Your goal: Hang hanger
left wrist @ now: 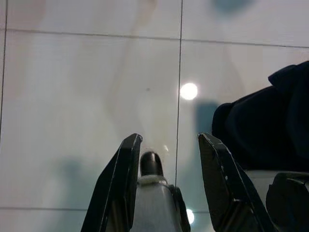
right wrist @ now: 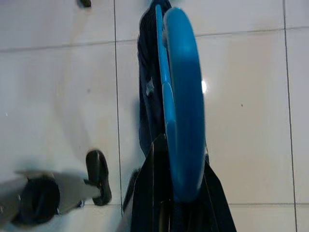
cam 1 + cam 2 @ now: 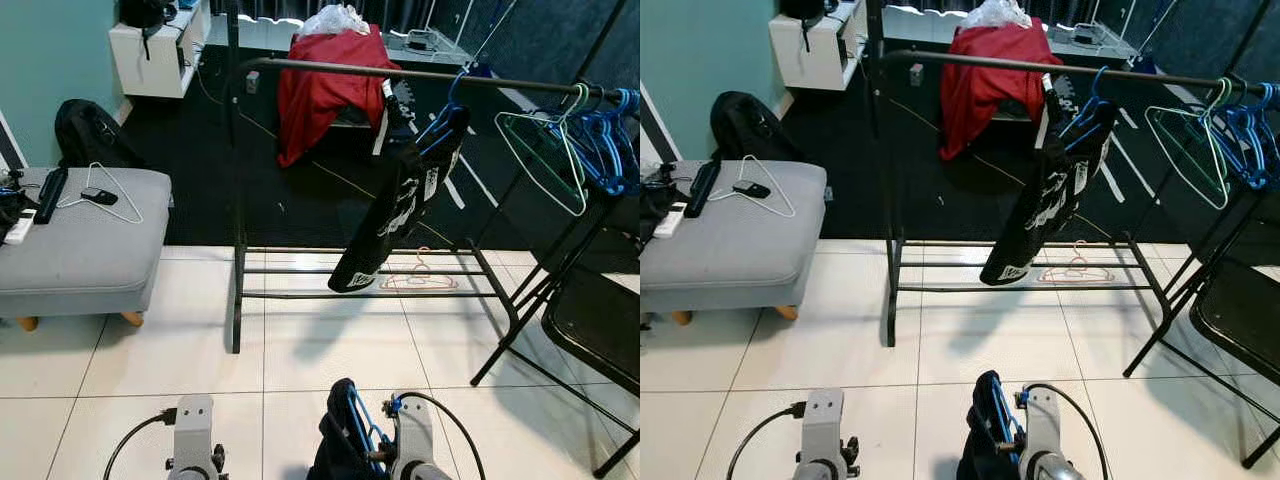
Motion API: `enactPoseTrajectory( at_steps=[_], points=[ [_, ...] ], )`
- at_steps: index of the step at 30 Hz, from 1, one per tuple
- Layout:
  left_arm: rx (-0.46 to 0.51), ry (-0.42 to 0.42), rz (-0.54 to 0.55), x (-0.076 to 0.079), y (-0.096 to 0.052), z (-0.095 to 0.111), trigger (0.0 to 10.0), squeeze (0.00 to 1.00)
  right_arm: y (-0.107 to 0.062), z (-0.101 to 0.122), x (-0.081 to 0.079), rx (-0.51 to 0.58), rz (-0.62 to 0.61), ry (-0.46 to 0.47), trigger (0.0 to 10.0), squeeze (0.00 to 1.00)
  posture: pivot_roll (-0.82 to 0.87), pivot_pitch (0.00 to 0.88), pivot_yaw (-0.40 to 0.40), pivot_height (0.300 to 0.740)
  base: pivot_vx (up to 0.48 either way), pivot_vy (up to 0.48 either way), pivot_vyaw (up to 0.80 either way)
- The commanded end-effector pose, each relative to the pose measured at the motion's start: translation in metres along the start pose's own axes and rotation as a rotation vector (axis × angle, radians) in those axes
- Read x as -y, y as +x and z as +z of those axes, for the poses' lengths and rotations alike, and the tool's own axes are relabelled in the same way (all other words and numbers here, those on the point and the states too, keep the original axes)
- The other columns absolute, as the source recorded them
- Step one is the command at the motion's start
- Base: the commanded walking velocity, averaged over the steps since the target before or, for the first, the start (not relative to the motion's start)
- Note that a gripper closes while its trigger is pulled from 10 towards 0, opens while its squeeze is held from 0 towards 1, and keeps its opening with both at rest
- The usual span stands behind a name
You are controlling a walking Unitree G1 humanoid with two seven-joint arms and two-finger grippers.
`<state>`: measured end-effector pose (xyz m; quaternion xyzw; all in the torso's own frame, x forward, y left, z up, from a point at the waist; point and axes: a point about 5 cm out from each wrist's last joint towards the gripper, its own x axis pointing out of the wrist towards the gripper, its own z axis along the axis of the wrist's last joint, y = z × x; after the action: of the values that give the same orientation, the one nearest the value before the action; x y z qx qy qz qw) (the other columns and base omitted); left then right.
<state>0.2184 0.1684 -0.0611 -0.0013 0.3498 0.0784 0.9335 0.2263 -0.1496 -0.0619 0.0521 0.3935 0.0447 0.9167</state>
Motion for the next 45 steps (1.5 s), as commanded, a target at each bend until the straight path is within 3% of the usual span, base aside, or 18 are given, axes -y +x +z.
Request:
enactPoseTrajectory(
  at_steps=[1, 4, 5, 7, 13, 16, 24, 25, 32, 33, 35, 38, 45],
  points=[
    [0.091, 0.044, -0.019, -0.006, 0.006, 0.025, 10.0, 0.00, 0.005, 0.038, -0.012, 0.143, 0.058, -0.069, 10.0, 0.00, -0.01, 0.088, -0.104, 0.740, 0.000, 0.000, 0.00],
    [0.261, 0.134, -0.188, 0.005, 0.004, 0.066, 10.0, 0.00, 0.005, 0.083, -0.028, 0.301, 0.185, -0.173, 10.0, 0.00, -0.03, 0.112, -0.113, 0.740, 0.000, 0.000, 0.00],
    [0.261, 0.134, -0.188, 0.005, 0.004, 0.066, 10.0, 0.00, 0.005, 0.083, -0.028, 0.301, 0.185, -0.173, 10.0, 0.00, -0.03, 0.112, -0.113, 0.740, 0.000, 0.000, 0.00],
    [0.345, 0.188, -0.292, 0.012, -0.007, 0.086, 10.0, 0.00, 0.001, 0.105, -0.035, 0.381, 0.260, -0.197, 10.0, 0.00, -0.03, 0.122, -0.109, 0.740, 0.000, 0.000, 0.00],
    [0.391, 0.204, -0.334, 0.015, -0.018, 0.100, 10.0, 0.00, -0.002, 0.117, -0.038, 0.431, 0.300, -0.231, 10.0, 0.00, -0.05, 0.129, -0.107, 0.740, 0.000, 0.000, 0.00],
    [0.456, 0.149, -0.447, 0.030, -0.029, 0.126, 10.0, 0.00, -0.016, 0.149, -0.050, 0.583, 0.363, -0.286, 10.0, 0.00, -0.07, 0.125, -0.100, 0.740, 0.000, 0.000, 0.00],
    [0.548, 0.208, -0.538, 0.045, -0.041, 0.151, 10.0, 0.00, -0.038, 0.180, -0.066, 0.769, 0.418, -0.435, 10.0, 0.00, -0.07, 0.119, -0.100, 0.740, 0.000, 0.000, 0.00],
    [0.572, 0.213, -0.552, 0.047, -0.047, 0.158, 10.0, 1.00, -0.046, 0.190, -0.071, 0.821, 0.438, -0.425, 10.0, 0.00, -0.07, 0.120, -0.093, 0.740, 0.000, 0.000, 0.00],
    [0.618, 0.199, -0.558, 0.049, -0.055, 0.169, 10.0, 1.00, -0.058, 0.202, -0.082, 0.879, 0.489, -0.423, 10.0, 0.00, -0.08, 0.118, -0.078, 0.740, 0.000, 0.000, 0.00],
    [0.680, 0.184, -0.562, 0.047, -0.058, 0.179, 10.0, 1.00, -0.064, 0.205, -0.087, 0.886, 0.530, -0.434, 10.0, 0.00, -0.09, 0.113, -0.071, 0.740, 0.000, 0.000, 0.00],
    [0.680, 0.184, -0.562, 0.047, -0.058, 0.179, 10.0, 1.00, -0.064, 0.205, -0.087, 0.886, 0.530, -0.434, 10.0, 0.00, -0.09, 0.113, -0.071, 0.740, 0.000, 0.000, 0.00],
    [0.783, 0.159, -0.519, 0.034, -0.059, 0.196, 10.0, 1.00, -0.070, 0.209, -0.090, 0.887, 0.581, -0.453, 10.0, 0.00, -0.09, 0.109, -0.072, 0.740, 0.000, 0.000, 0.00],
    [0.893, 0.089, -0.385, 0.011, -0.062, 0.227, 10.0, 1.00, -0.070, 0.200, -0.087, 0.852, 0.616, -0.494, 10.0, 0.00, -0.08, 0.110, -0.073, 0.740, 0.000, 0.000, 0.00]
  ],
)
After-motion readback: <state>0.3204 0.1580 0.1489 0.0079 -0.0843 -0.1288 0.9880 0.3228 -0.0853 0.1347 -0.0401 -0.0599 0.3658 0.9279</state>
